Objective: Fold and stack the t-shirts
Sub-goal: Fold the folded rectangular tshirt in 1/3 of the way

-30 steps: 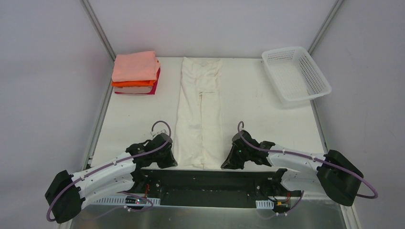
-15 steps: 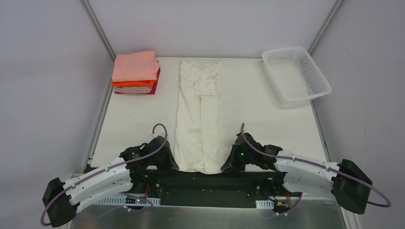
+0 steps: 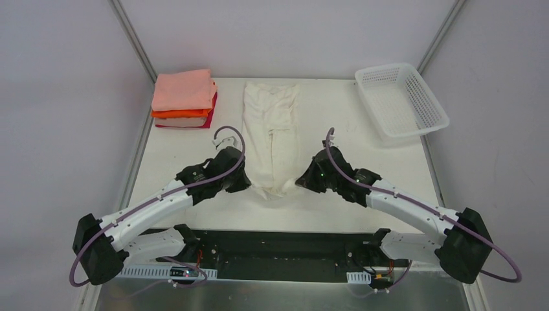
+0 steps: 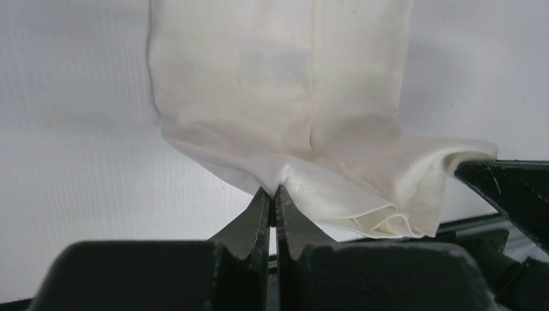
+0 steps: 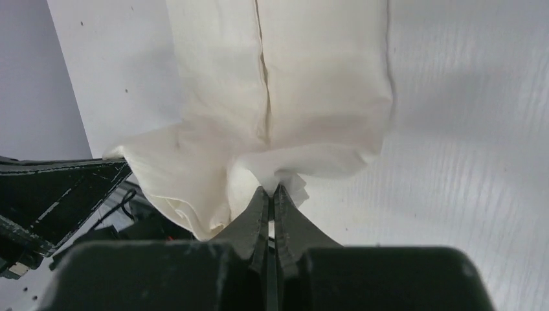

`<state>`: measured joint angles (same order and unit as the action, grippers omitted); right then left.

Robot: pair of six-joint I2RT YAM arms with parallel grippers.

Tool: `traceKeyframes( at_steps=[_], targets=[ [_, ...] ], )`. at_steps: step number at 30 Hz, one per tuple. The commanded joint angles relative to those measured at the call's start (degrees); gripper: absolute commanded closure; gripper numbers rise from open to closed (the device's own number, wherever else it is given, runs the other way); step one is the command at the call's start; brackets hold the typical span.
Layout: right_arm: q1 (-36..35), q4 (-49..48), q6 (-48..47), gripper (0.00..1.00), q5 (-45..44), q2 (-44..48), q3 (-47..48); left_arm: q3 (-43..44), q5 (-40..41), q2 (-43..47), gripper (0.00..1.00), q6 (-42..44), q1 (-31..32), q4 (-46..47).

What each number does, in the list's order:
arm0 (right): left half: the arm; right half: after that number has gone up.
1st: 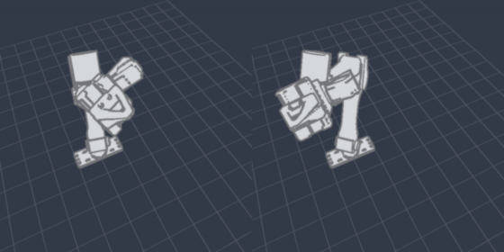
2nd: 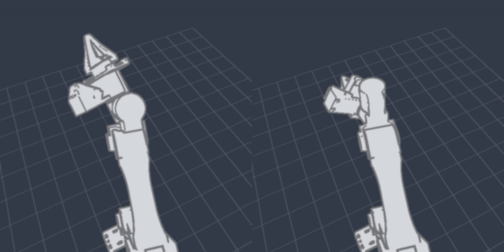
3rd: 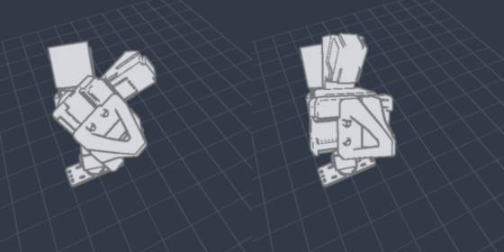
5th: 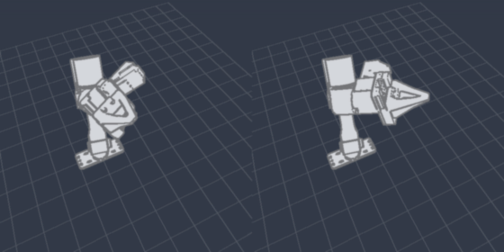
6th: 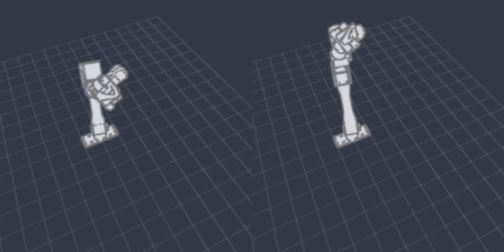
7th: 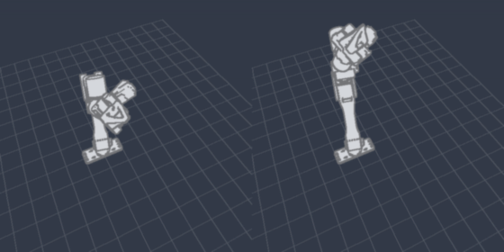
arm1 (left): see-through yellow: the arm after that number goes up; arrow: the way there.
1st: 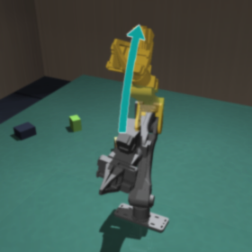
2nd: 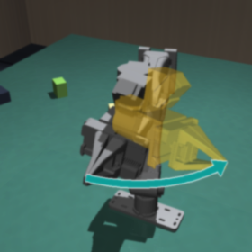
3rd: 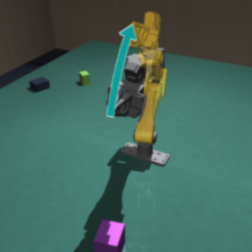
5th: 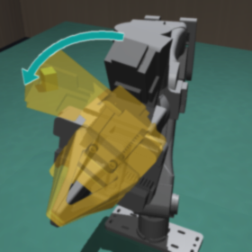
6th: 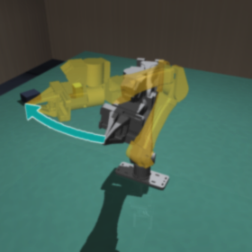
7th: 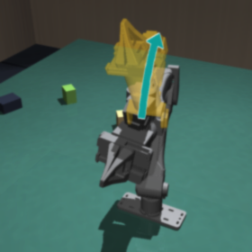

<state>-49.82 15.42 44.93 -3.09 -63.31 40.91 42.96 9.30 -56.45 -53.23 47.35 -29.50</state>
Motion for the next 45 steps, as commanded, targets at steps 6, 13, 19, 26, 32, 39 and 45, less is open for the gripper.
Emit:
traceKeyframes(
  at_steps=[6,13,19,26,32,39,45],
  targets=[
    [8.5,-6.0,-8.7,1.00,0.0,-12.6,12.8,10.2,5.2,-10.2,1.00,10.0,-10.0,5.8],
    [13.5,-9.1,-10.2,1.00,4.1,-18.9,18.0,14.7,0.9,-17.2,1.00,13.8,-16.5,11.0],
    [16.6,-10.4,-11.4,1.00,7.6,-24.1,22.0,18.5,-3.3,-24.4,1.00,16.1,-21.3,13.7],
    [20.0,-12.2,-11.7,1.00,11.9,-30.1,25.3,23.7,-6.5,-31.8,1.00,19.0,-24.7,14.4],
    [22.4,-13.2,-12.2,1.00,14.5,-34.5,28.2,27.3,-8.0,-36.8,1.00,21.3,-26.8,14.6],
    [24.8,-15.1,-12.5,1.00,19.4,-40.8,31.5,31.0,-10.7,-43.6,1.00,22.4,-29.1,14.6],
    [26.4,-15.2,-11.0,1.00,21.5,-46.7,34.8,33.2,-13.6,-48.4,0.94,21.9,-31.4,14.3]
  ],
)
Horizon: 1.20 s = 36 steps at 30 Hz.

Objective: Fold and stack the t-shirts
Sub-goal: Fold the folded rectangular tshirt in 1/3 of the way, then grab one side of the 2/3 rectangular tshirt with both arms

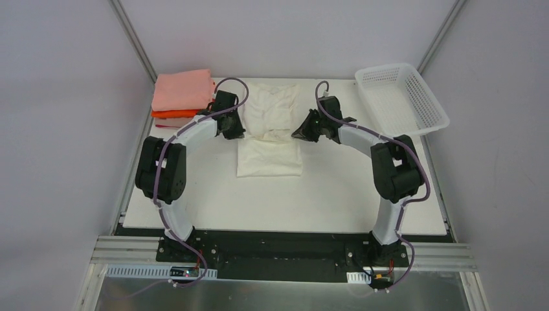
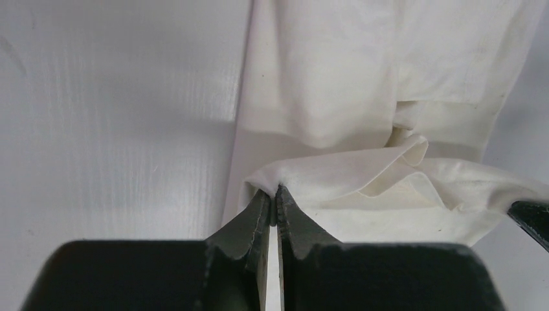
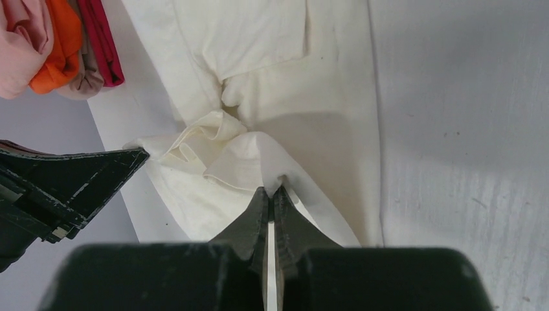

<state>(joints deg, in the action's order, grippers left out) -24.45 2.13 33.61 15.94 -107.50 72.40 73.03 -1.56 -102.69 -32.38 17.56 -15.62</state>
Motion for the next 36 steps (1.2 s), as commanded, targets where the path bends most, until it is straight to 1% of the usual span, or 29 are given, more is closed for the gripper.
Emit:
traceKeyframes(
  at_steps=[1,3,4,5,6,8,9,10,11,12,15,20,22,24,28,33,36],
  targets=[
    [1.2,-1.9,0.4,0.99,2.3,-3.2,3.8,3.5,-3.2,-2.8,0.90,1.3,-1.9,0.4],
    [1.9,-1.9,0.3,0.94,0.8,-4.8,5.4,5.1,-4.5,-4.2,0.79,2.2,-2.5,0.4],
    [2.2,-1.9,0.2,0.87,-0.1,-5.5,6.3,6.2,-5.6,-4.9,0.75,2.7,-2.7,0.1],
    [2.6,-1.9,-0.1,0.70,-0.6,-6.1,7.3,7.4,-6.7,-5.2,0.69,3.1,-2.9,-0.3],
    [2.8,-1.1,-0.3,0.51,-1.0,-6.4,8.5,8.1,-7.5,-5.2,0.59,3.5,-3.0,-0.8],
    [2.8,1.5,-1.5,0.32,-1.5,-5.8,9.9,8.5,-8.2,-3.2,0.30,4.0,-3.0,-1.4],
    [2.7,2.5,-2.1,0.23,-1.7,-4.7,9.5,8.0,-8.3,-1.7,0.12,3.9,-3.0,-1.6],
    [2.6,3.2,-2.4,0.16,-2.0,-3.2,8.6,7.1,-8.3,0.2,0.03,3.7,-3.0,-1.6],
    [2.4,3.6,-2.5,0.05,-2.5,-1.4,7.1,5.9,-8.2,2.1,0.01,3.5,-3.0,-1.6],
    [2.3,3.8,-2.4,0.01,-3.3,1.4,5.1,4.2,-7.9,4.3,0.01,3.1,-3.0,-1.6],
    [1.8,4.4,-1.0,0.00,-3.8,8.4,-2.7,-2.8,-7.7,10.9,0.01,0.8,-3.0,-2.0],
    [-0.5,3.8,2.9,0.00,-1.1,18.7,-18.1,-20.1,-8.0,21.4,0.01,-5.2,-2.3,-0.9],
    [-2.0,3.5,4.3,0.01,-1.0,20.5,-21.6,-25.2,-7.8,24.4,0.01,-6.8,-2.1,0.3],
    [-3.1,3.4,6.4,0.01,-1.1,20.4,-23.3,-28.6,-7.6,25.9,0.01,-8.0,-2.2,1.3],
    [-4.7,0.2,11.8,0.11,-1.6,18.7,-26.3,-32.2,-8.1,25.8,0.01,-9.6,-2.2,4.2],
    [-5.0,-1.8,14.7,0.27,-2.6,16.2,-28.7,-34.2,-10.4,22.7,0.15,-10.9,-2.2,7.9],
    [-5.1,-3.6,15.3,0.36,-2.2,14.8,-29.2,-34.6,-10.6,20.9,0.25,-11.3,-2.2,8.6]
  ],
)
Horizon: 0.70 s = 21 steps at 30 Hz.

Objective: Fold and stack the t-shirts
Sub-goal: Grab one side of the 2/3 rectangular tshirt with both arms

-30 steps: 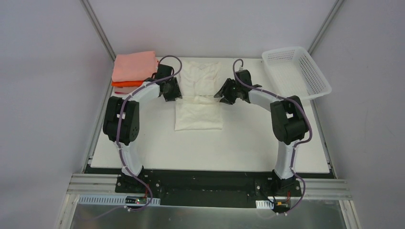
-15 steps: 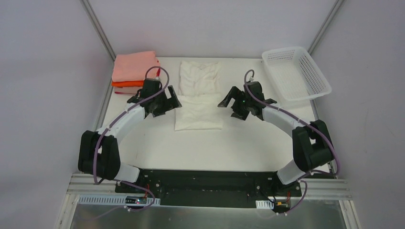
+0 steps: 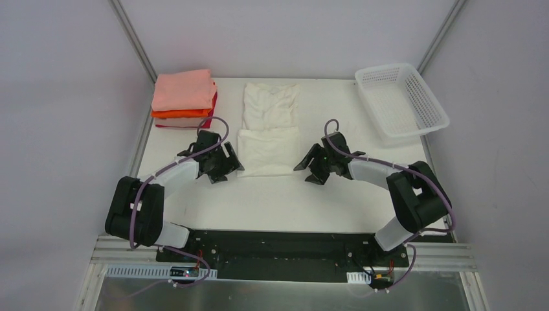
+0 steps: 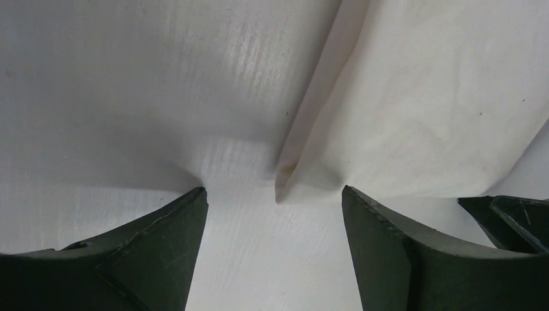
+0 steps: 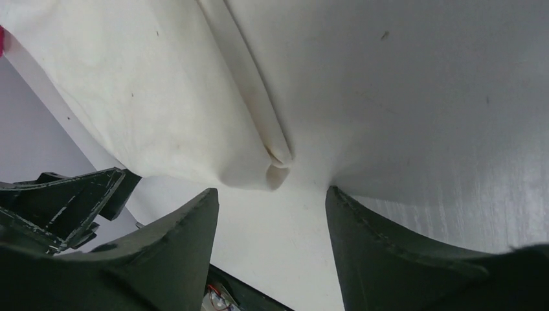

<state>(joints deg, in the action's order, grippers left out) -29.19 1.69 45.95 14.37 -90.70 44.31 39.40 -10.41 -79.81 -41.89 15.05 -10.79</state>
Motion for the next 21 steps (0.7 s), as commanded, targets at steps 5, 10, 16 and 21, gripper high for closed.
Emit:
traceKeyframes(
  at_steps=[5,10,16,21],
  targets=[
    [-0.3,-3.6,3.6,0.52,-1.4,-2.4,-2.4,-2.6,-3.5,-3.1,0.39,-2.3,0.4,5.5],
    [-0.2,-4.5,3.5,0.69,-2.1,-3.1,-3.0,-3.8,-5.7,-5.2,0.48,-3.1,0.3,8.6],
    [-0.2,-5.8,3.6,0.84,-2.4,-4.5,-3.0,-4.0,-8.0,-9.2,0.74,-4.0,0.4,10.5],
    [-0.3,-8.2,0.3,1.00,0.0,-3.5,-4.0,-4.6,-7.1,-8.2,1.00,-4.8,0.4,10.5]
  ],
)
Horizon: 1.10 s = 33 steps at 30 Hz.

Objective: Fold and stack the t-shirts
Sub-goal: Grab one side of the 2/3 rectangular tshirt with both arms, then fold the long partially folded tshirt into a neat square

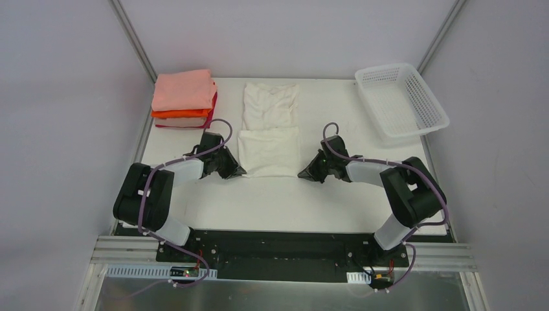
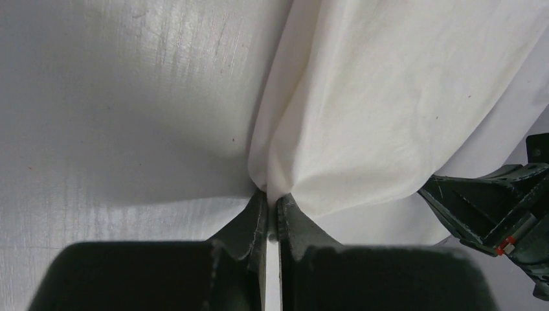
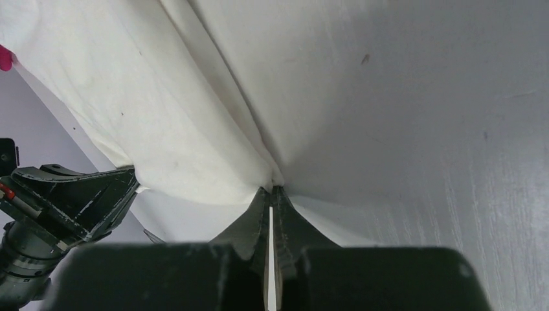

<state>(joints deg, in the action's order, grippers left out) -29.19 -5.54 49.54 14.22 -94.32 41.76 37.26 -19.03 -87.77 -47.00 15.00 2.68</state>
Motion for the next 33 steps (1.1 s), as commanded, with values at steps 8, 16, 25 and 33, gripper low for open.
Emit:
traceKeyframes(
  at_steps=[8,16,25,33],
  targets=[
    [-1.8,9.1,-7.7,1.00,14.3,12.1,-5.8,-9.8,0.8,19.7,1.00,-1.9,2.2,-12.9],
    [-5.5,26.9,-9.7,1.00,27.3,30.4,-6.4,-7.7,2.2,53.7,1.00,-1.5,3.4,-36.0],
    [-6.3,33.0,-9.0,1.00,37.0,39.5,-0.4,2.8,-2.9,56.9,1.00,1.2,3.4,-40.1],
    [1.4,32.8,-11.6,1.00,33.0,36.1,5.0,9.8,6.6,47.6,1.00,2.7,3.4,-36.3]
  ],
)
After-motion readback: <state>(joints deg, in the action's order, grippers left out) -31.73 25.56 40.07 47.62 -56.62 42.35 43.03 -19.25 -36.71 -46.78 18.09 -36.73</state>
